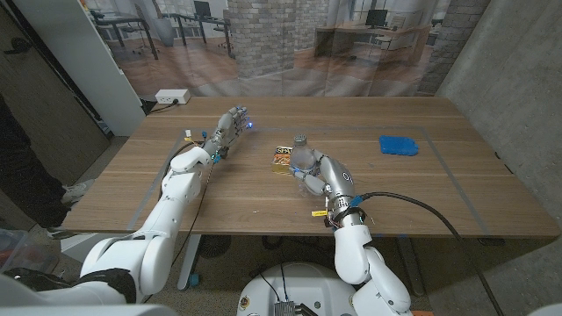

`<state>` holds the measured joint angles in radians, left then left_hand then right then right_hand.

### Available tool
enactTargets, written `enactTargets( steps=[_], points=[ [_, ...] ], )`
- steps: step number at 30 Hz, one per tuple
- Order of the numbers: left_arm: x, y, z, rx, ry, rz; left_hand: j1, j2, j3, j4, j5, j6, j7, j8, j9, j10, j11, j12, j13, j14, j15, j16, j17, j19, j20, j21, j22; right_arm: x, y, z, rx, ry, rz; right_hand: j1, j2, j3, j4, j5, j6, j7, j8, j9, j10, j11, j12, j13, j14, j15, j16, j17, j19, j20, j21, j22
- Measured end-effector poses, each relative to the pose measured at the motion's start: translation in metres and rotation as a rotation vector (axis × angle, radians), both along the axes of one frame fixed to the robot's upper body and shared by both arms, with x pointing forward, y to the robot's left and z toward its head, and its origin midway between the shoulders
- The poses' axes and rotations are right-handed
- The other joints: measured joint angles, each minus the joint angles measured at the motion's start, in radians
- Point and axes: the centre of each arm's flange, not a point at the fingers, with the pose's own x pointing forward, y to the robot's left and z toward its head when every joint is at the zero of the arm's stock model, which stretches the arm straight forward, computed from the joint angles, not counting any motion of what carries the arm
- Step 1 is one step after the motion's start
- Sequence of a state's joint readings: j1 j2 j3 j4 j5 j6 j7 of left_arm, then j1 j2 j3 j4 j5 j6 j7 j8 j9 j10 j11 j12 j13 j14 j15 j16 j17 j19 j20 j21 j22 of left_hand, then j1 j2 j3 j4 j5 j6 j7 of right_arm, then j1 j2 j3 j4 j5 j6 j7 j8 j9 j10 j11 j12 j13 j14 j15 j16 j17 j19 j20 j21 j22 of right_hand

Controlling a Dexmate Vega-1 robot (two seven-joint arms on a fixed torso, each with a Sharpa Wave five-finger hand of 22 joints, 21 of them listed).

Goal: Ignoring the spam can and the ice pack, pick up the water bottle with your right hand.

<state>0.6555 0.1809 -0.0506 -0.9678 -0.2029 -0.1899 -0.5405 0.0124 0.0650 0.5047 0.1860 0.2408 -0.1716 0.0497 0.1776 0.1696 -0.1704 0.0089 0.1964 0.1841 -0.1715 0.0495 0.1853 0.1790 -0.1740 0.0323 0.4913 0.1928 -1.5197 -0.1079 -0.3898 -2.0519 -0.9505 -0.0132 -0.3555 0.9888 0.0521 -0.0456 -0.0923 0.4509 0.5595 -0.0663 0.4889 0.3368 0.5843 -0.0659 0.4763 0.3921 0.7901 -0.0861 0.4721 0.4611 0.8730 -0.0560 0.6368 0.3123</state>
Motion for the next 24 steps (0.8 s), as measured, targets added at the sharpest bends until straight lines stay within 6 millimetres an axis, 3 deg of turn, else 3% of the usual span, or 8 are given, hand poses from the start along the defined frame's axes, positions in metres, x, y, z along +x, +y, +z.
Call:
enactTargets(
  steps=[24],
  points=[
    [0.001, 0.004, 0.0, -0.009, 0.002, 0.009, 0.0, 0.0, 0.0, 0.0, 0.0, 0.0, 0.0, 0.0, 0.0, 0.0, 0.0, 0.0, 0.0, 0.0, 0.0, 0.0, -0.002, 0.0, 0.0, -0.001, 0.0, 0.002, -0.01, 0.029, -0.057, -0.094, -0.035, 0.002, -0.002, -0.012, -0.004, -0.011, 0.0, 0.0, 0.011, 0.014, 0.0, 0.0, 0.016, 0.027, 0.023, -0.009, -0.025, 0.027, 0.004, 0.004, 0.029, -0.018]
  ],
)
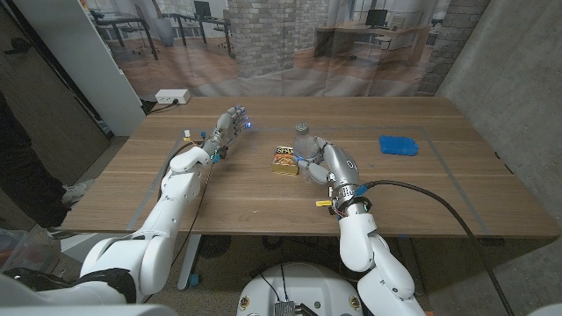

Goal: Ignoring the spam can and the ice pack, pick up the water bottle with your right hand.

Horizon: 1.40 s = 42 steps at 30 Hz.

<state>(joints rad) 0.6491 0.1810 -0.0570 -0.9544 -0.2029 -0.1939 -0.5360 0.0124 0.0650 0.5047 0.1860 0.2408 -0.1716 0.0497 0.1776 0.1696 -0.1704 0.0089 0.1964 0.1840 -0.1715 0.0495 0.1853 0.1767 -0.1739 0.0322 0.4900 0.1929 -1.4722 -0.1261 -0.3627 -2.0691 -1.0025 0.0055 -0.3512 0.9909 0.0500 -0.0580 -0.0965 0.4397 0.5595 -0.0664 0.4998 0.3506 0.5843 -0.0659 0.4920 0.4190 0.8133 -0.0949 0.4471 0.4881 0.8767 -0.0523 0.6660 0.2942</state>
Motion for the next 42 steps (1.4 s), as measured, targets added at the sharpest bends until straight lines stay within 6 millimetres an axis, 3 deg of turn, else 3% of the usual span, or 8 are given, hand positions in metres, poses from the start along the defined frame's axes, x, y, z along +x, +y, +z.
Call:
enactTargets(
  steps=[37, 42],
  points=[
    [-0.004, 0.012, -0.005, -0.004, -0.007, -0.009, 0.0, 0.0, -0.004, -0.004, 0.0, 0.0, 0.0, 0.0, 0.0, 0.0, 0.0, 0.0, 0.0, 0.0, 0.0, 0.0, 0.0, 0.004, 0.004, -0.006, 0.0, -0.01, -0.009, 0.041, -0.037, -0.15, -0.068, 0.004, -0.004, -0.032, 0.015, -0.015, 0.008, 0.001, 0.011, 0.002, -0.004, 0.004, 0.015, 0.029, 0.016, -0.005, -0.037, 0.033, -0.005, -0.005, 0.038, -0.024],
    [-0.005, 0.016, -0.005, -0.004, -0.008, -0.01, 0.0, 0.0, -0.004, -0.004, 0.0, 0.0, 0.0, 0.0, 0.0, 0.0, 0.0, 0.0, 0.0, 0.0, 0.0, 0.0, 0.0, 0.004, 0.004, -0.006, 0.0, -0.011, -0.008, 0.046, -0.041, -0.169, -0.075, 0.027, 0.004, -0.033, 0.014, -0.016, 0.011, -0.003, 0.011, 0.002, 0.0, 0.0, 0.023, 0.031, 0.021, -0.007, -0.042, 0.038, -0.005, -0.005, 0.045, -0.028]
  ],
)
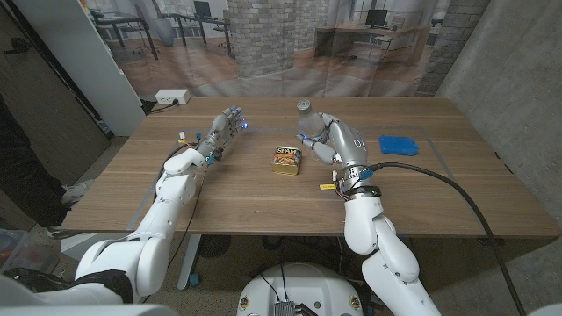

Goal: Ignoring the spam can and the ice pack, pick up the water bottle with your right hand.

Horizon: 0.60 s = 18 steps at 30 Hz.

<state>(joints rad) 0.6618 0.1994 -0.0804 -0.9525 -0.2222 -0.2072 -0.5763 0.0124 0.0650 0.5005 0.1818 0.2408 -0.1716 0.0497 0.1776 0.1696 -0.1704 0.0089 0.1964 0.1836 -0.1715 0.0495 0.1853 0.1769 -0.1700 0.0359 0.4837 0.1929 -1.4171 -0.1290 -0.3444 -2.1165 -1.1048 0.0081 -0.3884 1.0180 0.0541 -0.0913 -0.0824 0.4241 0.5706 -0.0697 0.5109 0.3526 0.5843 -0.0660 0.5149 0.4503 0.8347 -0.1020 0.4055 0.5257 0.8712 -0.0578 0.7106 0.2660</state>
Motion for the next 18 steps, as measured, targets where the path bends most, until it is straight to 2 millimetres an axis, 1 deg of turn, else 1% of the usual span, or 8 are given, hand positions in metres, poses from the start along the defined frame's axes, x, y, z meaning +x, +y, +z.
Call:
enactTargets(
  steps=[3, 5, 12, 14, 18],
  points=[
    [-0.001, 0.001, 0.0, 0.001, 0.0, -0.002, 0.0, 0.0, 0.0, 0.0, 0.0, 0.0, 0.0, 0.0, 0.0, 0.0, 0.0, 0.0, 0.0, 0.0, 0.0, 0.0, 0.0, 0.0, 0.0, 0.0, 0.0, -0.001, 0.0, 0.003, -0.002, -0.013, -0.006, 0.0, 0.0, 0.0, 0.0, 0.0, 0.0, 0.0, 0.0, 0.0, 0.0, 0.0, 0.0, 0.002, 0.0, 0.0, 0.0, 0.001, 0.0, 0.0, 0.0, -0.002],
    [-0.001, 0.002, 0.0, 0.0, -0.001, -0.004, 0.0, 0.0, 0.0, 0.0, 0.0, 0.0, 0.0, 0.0, 0.0, 0.0, 0.0, 0.0, 0.0, 0.0, 0.0, 0.0, 0.0, 0.0, 0.0, 0.0, 0.0, -0.002, 0.001, 0.005, -0.002, -0.021, -0.009, 0.0, 0.0, -0.004, 0.004, 0.0, 0.0, 0.0, 0.0, 0.0, 0.0, 0.0, 0.0, 0.002, 0.0, 0.0, -0.007, 0.005, 0.0, 0.0, 0.006, -0.003],
    [-0.002, 0.007, -0.001, 0.001, -0.004, -0.004, 0.0, 0.0, 0.0, 0.0, 0.0, 0.0, 0.0, 0.0, 0.0, 0.0, 0.0, 0.0, 0.0, 0.0, 0.0, 0.0, 0.0, 0.0, 0.0, 0.0, 0.0, -0.003, 0.001, 0.012, -0.003, -0.048, -0.023, -0.001, 0.001, -0.005, 0.003, 0.0, 0.0, -0.001, 0.0, 0.0, 0.0, 0.0, 0.0, 0.007, 0.009, -0.002, -0.007, 0.01, 0.0, 0.0, 0.01, -0.007],
    [-0.002, 0.008, -0.001, 0.002, -0.004, -0.004, 0.0, 0.0, 0.0, 0.0, 0.0, 0.0, 0.0, 0.0, 0.0, 0.0, 0.0, 0.0, 0.0, 0.0, 0.0, 0.0, 0.0, 0.0, 0.0, 0.0, 0.0, -0.004, 0.0, 0.013, -0.002, -0.057, -0.028, -0.002, 0.002, -0.011, 0.003, 0.0, 0.001, -0.002, 0.0, 0.0, 0.0, 0.0, 0.0, 0.007, 0.009, -0.002, -0.014, 0.01, 0.0, 0.0, 0.015, -0.009],
    [-0.003, 0.01, -0.002, 0.005, -0.002, -0.003, 0.0, 0.0, 0.0, 0.0, 0.0, 0.0, 0.0, 0.0, 0.0, 0.0, 0.0, 0.0, 0.0, 0.0, 0.0, 0.0, 0.0, 0.0, 0.0, 0.0, 0.0, -0.004, 0.0, 0.017, 0.0, -0.071, -0.035, -0.002, 0.002, -0.012, 0.004, 0.0, 0.002, -0.002, 0.0, 0.0, 0.0, 0.0, 0.0, 0.011, 0.009, -0.002, -0.015, 0.015, -0.004, -0.004, 0.015, -0.012]
  ],
)
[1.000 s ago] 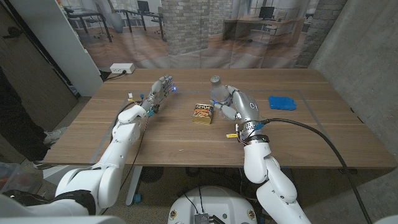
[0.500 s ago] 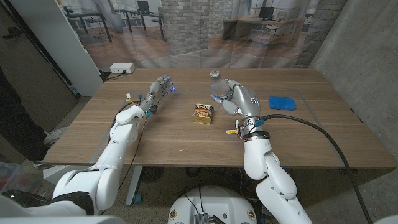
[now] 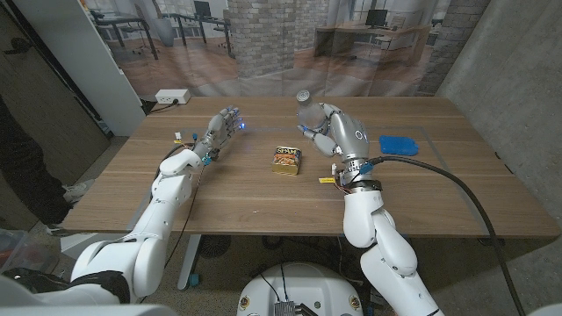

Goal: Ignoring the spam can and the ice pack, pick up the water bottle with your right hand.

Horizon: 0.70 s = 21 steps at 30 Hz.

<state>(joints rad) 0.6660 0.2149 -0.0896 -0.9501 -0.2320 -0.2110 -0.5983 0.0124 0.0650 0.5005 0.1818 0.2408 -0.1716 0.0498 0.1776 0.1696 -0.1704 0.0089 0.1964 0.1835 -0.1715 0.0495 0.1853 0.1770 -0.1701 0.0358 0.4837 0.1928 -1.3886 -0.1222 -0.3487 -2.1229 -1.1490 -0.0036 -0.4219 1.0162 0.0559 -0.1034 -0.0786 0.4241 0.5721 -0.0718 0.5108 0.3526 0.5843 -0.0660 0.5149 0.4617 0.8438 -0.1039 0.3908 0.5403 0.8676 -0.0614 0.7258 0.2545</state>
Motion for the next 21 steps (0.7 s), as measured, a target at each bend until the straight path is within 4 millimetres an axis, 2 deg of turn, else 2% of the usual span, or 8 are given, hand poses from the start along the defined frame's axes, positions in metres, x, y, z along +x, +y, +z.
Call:
enactTargets(
  steps=[21],
  points=[
    [-0.001, 0.006, -0.011, 0.013, 0.037, 0.0, 0.0, 0.0, 0.0, 0.0, 0.0, 0.0, 0.0, 0.0, 0.0, 0.0, 0.0, 0.0, 0.0, 0.0, 0.0, 0.0, 0.0, 0.0, 0.0, 0.0, 0.0, -0.001, 0.0, 0.009, 0.0, -0.038, -0.01, 0.0, 0.0, -0.015, 0.007, 0.0, 0.001, -0.001, 0.004, 0.0, 0.0, 0.0, 0.0, 0.009, 0.009, -0.002, -0.023, 0.018, -0.004, -0.004, 0.025, -0.013]
  ],
)
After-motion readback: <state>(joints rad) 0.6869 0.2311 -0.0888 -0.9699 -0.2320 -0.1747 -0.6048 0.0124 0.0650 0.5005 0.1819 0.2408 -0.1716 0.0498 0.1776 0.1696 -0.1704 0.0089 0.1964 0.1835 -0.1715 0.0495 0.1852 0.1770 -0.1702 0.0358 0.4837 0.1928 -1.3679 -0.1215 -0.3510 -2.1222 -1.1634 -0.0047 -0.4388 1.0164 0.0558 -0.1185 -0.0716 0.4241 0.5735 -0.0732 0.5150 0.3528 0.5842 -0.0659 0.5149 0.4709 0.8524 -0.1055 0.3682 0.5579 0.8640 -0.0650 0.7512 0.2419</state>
